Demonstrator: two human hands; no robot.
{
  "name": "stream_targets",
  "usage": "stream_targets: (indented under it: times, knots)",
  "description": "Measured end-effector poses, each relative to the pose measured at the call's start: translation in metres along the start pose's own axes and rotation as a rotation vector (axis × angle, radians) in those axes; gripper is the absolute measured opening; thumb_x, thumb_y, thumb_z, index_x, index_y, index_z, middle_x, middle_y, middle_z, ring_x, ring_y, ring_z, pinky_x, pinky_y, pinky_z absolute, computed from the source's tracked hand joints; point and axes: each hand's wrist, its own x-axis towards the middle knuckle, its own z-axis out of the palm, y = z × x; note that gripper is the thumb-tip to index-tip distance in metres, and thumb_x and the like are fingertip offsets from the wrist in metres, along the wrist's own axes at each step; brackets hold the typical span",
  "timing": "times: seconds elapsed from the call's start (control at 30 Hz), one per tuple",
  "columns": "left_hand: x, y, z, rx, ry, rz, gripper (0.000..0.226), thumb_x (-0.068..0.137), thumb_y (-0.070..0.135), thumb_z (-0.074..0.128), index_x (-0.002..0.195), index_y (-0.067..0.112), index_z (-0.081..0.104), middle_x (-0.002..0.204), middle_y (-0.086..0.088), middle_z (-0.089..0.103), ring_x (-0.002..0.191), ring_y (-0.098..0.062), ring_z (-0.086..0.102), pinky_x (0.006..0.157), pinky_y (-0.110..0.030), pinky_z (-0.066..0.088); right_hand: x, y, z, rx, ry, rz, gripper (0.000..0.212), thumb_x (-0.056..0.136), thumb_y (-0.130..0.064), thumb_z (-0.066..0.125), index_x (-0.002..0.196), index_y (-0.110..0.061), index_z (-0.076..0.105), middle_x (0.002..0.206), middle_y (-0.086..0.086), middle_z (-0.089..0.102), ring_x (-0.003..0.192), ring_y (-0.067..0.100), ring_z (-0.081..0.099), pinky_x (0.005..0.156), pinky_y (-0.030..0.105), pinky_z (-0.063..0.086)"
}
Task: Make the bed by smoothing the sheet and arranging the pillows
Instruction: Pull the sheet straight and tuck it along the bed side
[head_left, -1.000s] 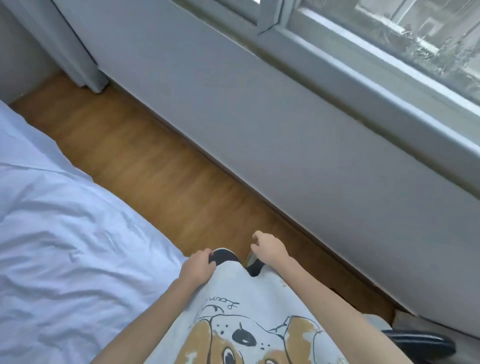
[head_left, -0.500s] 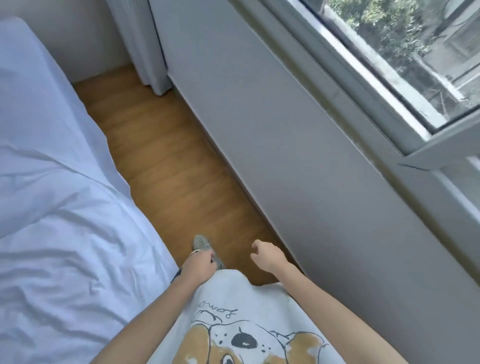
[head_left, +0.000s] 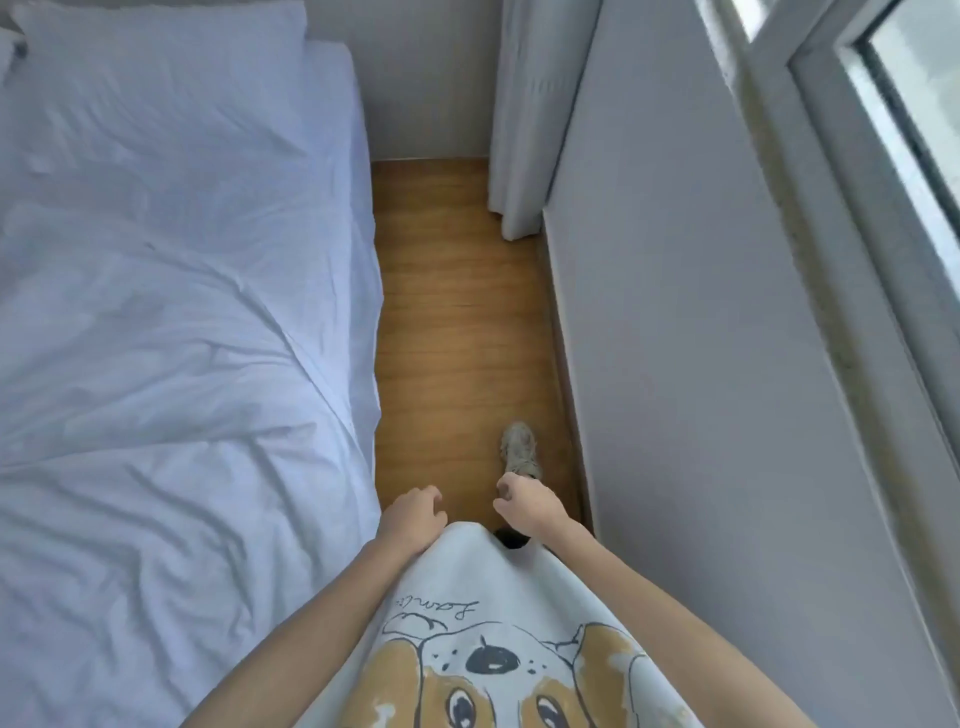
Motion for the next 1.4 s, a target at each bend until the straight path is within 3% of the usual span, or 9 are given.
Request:
stream_targets:
  times: [0.2, 0.33, 0.47, 0.67, 0.83, 0.97, 1.23, 1.4]
  knots:
    - [0.063, 0.021, -0.078, -0.078, 0.065, -0.222, 0.033, 0.089, 0.024, 0.042, 0.119, 0.018, 0.055, 0.117, -0.005, 0.059, 0.104, -0.024, 0.055, 0.083, -0.034, 0.046, 0.102, -0.054, -0.12, -0.172, -0.083, -0.14, 0.041, 0.095, -0.03, 0.047, 0.135, -0.017, 0.048, 0.13, 0.006, 0.058, 0.116, 0.026, 0.055, 0.092, 0.033, 0.045]
    - [0.098, 0.04, -0.124, -0.216, 0.144, -0.291, 0.033, 0.09, 0.026, 0.043, 0.121, 0.019, 0.054, 0.117, -0.003, 0.058, 0.107, -0.022, 0.054, 0.086, -0.036, 0.048, 0.161, -0.102, -0.199, -0.303, -0.098, -0.234, 0.04, 0.096, -0.026, 0.046, 0.134, -0.014, 0.047, 0.128, 0.008, 0.059, 0.112, 0.028, 0.058, 0.092, 0.035, 0.049]
    - [0.114, 0.04, -0.154, -0.338, 0.177, -0.372, 0.034, 0.092, 0.027, 0.044, 0.124, 0.02, 0.053, 0.122, -0.004, 0.056, 0.113, -0.023, 0.051, 0.09, -0.035, 0.046, 0.196, -0.154, -0.235, -0.345, -0.104, -0.268, 0.04, 0.094, -0.027, 0.047, 0.133, -0.017, 0.049, 0.129, 0.008, 0.059, 0.114, 0.029, 0.057, 0.095, 0.035, 0.047]
    - [0.141, -0.009, -0.193, -0.465, 0.181, -0.459, 0.037, 0.091, 0.028, 0.045, 0.126, 0.017, 0.052, 0.127, -0.006, 0.055, 0.117, -0.026, 0.05, 0.093, -0.035, 0.044, 0.237, -0.223, -0.238, -0.457, -0.188, -0.288, 0.04, 0.094, -0.025, 0.047, 0.132, -0.016, 0.05, 0.128, 0.007, 0.06, 0.112, 0.026, 0.059, 0.091, 0.033, 0.048]
    - [0.165, -0.081, -0.234, -0.522, 0.21, -0.522, 0.033, 0.092, 0.03, 0.043, 0.121, 0.017, 0.053, 0.122, -0.007, 0.055, 0.112, -0.024, 0.05, 0.086, -0.032, 0.041, 0.262, -0.291, -0.222, -0.54, -0.234, -0.24, 0.04, 0.094, -0.026, 0.047, 0.133, -0.017, 0.05, 0.128, 0.005, 0.06, 0.113, 0.024, 0.058, 0.089, 0.03, 0.046]
    - [0.186, -0.133, -0.285, -0.528, 0.279, -0.502, 0.038, 0.092, 0.028, 0.044, 0.128, 0.016, 0.05, 0.126, -0.007, 0.053, 0.117, -0.025, 0.047, 0.089, -0.033, 0.041, 0.285, -0.356, -0.214, -0.605, -0.248, -0.256, 0.042, 0.094, -0.025, 0.045, 0.134, -0.015, 0.05, 0.129, 0.006, 0.059, 0.114, 0.025, 0.057, 0.089, 0.032, 0.046]
    - [0.197, -0.212, -0.351, -0.629, 0.363, -0.629, 0.04, 0.091, 0.02, 0.044, 0.13, 0.015, 0.05, 0.12, -0.009, 0.055, 0.113, -0.025, 0.05, 0.087, -0.034, 0.043, 0.333, -0.488, -0.198, -0.739, -0.299, -0.402, 0.039, 0.093, -0.021, 0.043, 0.131, -0.015, 0.049, 0.123, 0.006, 0.061, 0.113, 0.024, 0.055, 0.094, 0.034, 0.044]
    - [0.211, -0.26, -0.379, -0.638, 0.411, -0.758, 0.039, 0.094, 0.021, 0.044, 0.133, 0.016, 0.048, 0.129, -0.006, 0.05, 0.121, -0.021, 0.045, 0.094, -0.032, 0.041, 0.376, -0.571, -0.19, -0.873, -0.399, -0.495, 0.041, 0.093, -0.021, 0.044, 0.134, -0.016, 0.048, 0.131, 0.006, 0.055, 0.119, 0.024, 0.051, 0.092, 0.031, 0.04]
